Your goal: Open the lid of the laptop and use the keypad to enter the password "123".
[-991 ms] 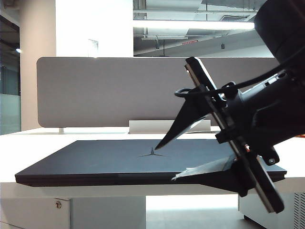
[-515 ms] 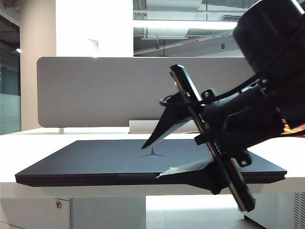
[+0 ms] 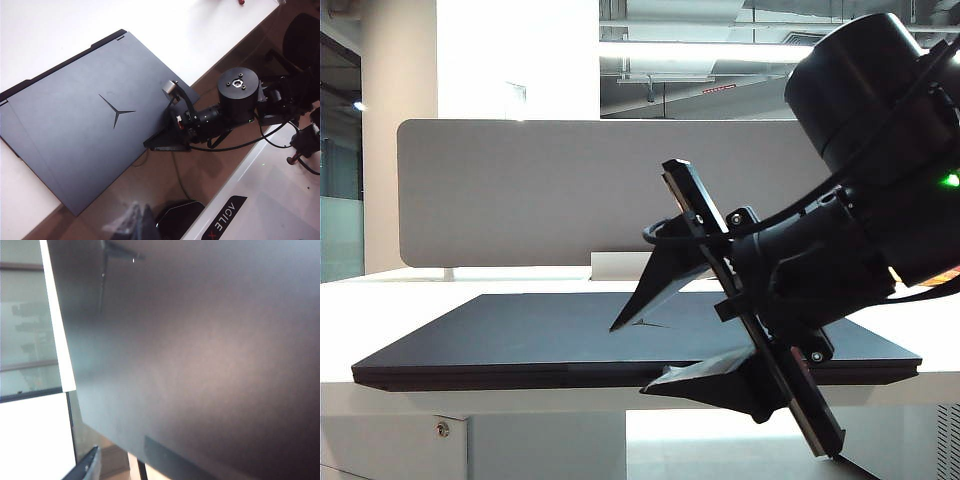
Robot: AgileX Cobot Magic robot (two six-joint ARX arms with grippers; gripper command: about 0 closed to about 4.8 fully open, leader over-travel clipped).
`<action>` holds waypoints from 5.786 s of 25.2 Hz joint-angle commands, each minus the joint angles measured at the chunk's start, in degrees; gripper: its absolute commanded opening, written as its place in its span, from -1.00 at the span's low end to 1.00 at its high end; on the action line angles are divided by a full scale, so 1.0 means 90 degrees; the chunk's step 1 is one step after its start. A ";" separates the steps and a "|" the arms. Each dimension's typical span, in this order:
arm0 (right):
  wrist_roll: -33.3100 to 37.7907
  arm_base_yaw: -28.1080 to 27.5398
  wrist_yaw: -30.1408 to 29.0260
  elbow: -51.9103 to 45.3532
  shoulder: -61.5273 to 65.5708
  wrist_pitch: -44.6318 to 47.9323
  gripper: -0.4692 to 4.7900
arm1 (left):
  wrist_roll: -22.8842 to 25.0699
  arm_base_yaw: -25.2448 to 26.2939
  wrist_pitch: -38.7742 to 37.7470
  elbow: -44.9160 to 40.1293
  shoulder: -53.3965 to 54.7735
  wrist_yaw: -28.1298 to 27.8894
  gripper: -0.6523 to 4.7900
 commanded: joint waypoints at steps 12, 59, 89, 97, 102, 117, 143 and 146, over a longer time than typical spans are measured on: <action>-0.0282 -0.0005 0.0279 0.0041 -0.0005 0.1042 -0.47 | 0.0027 -0.0005 0.0012 0.0036 0.0019 0.0002 -0.78; -0.2108 -0.1732 -0.1081 0.2416 -0.1018 -0.0789 -0.83 | 0.0051 -0.0005 -0.0117 0.0036 0.0019 -0.0163 -0.78; -0.7291 -0.1209 0.1620 0.2693 -0.2370 -0.4928 -0.83 | 0.0046 -0.0005 -0.0170 0.0032 0.0177 -0.0425 -0.78; -0.7601 -0.1212 0.2118 0.2786 -0.2307 -0.4670 -0.83 | 0.0046 -0.0005 -0.0112 0.0036 0.0342 -0.0398 -0.78; -0.7779 -0.1217 0.2113 0.3334 -0.1843 -0.4794 -0.83 | 0.0044 -0.0005 -0.0073 0.0036 0.0340 -0.0401 -0.78; -0.8252 -0.1698 0.1991 0.5705 -0.0639 -0.5469 -0.83 | 0.0027 -0.0005 -0.0017 0.0034 0.0342 -0.0408 -0.78; -0.7893 -0.2086 0.0860 0.7295 0.0787 -0.6948 -0.83 | -0.0019 -0.0005 -0.0063 0.0034 0.0340 -0.0447 -0.78; -0.8155 -0.2084 0.0767 0.7291 0.0619 -0.7597 -0.83 | -0.0019 -0.0005 -0.0061 0.0034 0.0342 -0.0444 -0.78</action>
